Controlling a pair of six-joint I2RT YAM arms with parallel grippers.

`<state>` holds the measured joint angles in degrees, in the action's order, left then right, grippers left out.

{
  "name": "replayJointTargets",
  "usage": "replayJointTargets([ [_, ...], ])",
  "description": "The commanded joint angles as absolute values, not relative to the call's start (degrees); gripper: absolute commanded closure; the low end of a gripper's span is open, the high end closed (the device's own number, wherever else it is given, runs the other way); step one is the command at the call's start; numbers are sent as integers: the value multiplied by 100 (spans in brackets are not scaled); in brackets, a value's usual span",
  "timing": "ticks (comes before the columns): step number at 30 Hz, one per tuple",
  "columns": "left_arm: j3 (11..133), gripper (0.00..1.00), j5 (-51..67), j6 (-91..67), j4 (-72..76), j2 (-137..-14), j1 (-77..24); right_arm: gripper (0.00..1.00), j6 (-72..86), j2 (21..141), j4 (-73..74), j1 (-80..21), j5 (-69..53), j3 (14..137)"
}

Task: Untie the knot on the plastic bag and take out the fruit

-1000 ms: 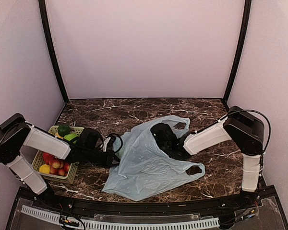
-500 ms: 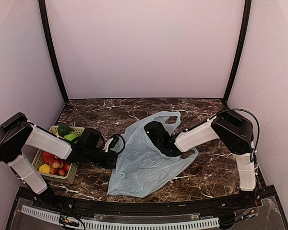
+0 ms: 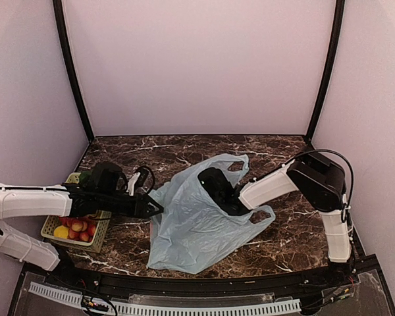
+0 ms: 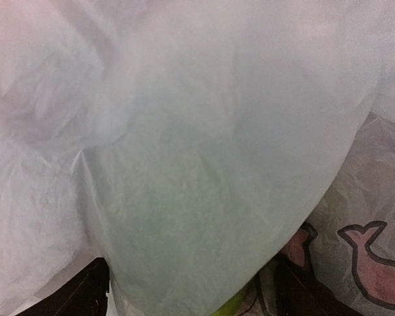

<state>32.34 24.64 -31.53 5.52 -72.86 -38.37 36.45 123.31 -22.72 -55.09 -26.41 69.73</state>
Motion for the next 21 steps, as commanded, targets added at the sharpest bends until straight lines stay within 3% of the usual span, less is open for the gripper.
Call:
replayJointTargets([
  [1, 3457, 43, 1812, -2924, -707, -6738, -3493, 16, 3595, 12151, -2405, -5458, -2685, 6819],
  [7, 3759, 24, 1716, -2844, -544, -7094, -3150, 17, 3638, 12137, -2457, -5458, -2751, 6796],
  [13, 4037, 19, 1652, -2965, 28, -7955, -2977, 17, 3653, 12117, -2464, -5458, -2760, 6790],
  [17, 4166, 34, 1960, -3032, 438, -8481, -2969, 17, 3639, 12097, -2455, -5458, -2730, 6793],
  [21, 4160, 58, 2185, -3103, 658, -8771, -2971, 17, 3630, 12132, -2447, -5449, -2752, 6873],
])
